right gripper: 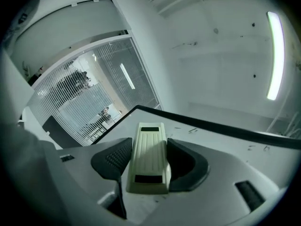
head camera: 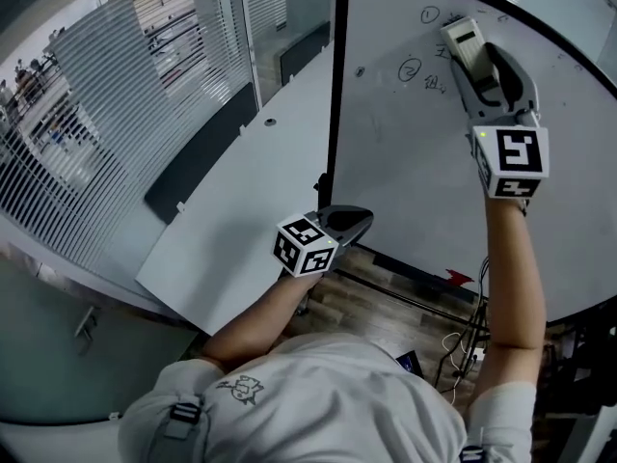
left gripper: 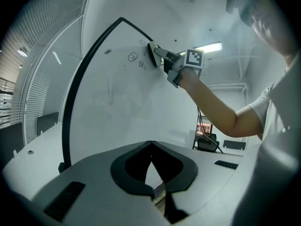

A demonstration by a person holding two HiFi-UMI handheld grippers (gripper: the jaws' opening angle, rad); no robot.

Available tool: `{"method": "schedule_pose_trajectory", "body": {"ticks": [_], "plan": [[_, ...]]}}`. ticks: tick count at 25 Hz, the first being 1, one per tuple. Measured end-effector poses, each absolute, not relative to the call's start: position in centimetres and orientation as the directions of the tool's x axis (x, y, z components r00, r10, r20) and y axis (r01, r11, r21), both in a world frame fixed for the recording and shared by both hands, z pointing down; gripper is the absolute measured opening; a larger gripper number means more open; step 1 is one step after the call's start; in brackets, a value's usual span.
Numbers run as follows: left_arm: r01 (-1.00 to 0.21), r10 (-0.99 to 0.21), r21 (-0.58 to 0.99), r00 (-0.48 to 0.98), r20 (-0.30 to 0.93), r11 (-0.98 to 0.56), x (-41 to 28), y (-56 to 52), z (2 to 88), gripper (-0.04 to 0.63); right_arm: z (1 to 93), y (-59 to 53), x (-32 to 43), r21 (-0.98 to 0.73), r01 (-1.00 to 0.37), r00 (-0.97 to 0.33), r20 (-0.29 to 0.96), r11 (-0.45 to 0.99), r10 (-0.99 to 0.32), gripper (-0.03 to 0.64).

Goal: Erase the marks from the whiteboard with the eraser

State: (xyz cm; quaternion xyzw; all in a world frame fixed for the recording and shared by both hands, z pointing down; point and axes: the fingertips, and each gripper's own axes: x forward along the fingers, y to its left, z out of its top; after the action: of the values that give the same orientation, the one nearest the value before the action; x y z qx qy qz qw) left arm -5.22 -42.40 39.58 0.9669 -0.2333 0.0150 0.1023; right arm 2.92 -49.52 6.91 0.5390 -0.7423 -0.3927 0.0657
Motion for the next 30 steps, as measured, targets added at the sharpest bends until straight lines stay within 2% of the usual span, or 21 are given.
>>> {"method": "schedule_pose_trajectory", "body": {"ticks": [8, 13, 21, 30], "plan": [[-0.487, -0.482, 0.231, 0.872, 0.079, -0.842, -7.3, -42.6, 41.0, 0.008, 16.0, -51.8, -4.8, 0.700, -0.658, -0.519, -0.155, 0.277, -0.841, 0.236], [-0.496, -0.491, 0.235, 0.867, 0.082, -0.836, -7.8, -42.7, 41.4, 0.008, 17.4, -52.2, -5.6, 0.712, -0.637, -0.525, -0.120, 0.296, -0.842, 0.236], [-0.484, -0.478, 0.218, 0.874, 0.082, -0.847, -7.0, -42.9, 40.8, 0.008, 10.7, -50.6, -1.3, 0.693, -0.697, -0.467, -0.242, 0.185, -0.851, 0.236], [-0.442, -0.438, 0.197, 0.896, 0.066, -0.875, -4.9, -42.7, 39.4, 0.008, 1.1, -47.6, 8.4, 0.596, -0.803, -0.304, -0.427, -0.012, -0.851, 0.236]]}}
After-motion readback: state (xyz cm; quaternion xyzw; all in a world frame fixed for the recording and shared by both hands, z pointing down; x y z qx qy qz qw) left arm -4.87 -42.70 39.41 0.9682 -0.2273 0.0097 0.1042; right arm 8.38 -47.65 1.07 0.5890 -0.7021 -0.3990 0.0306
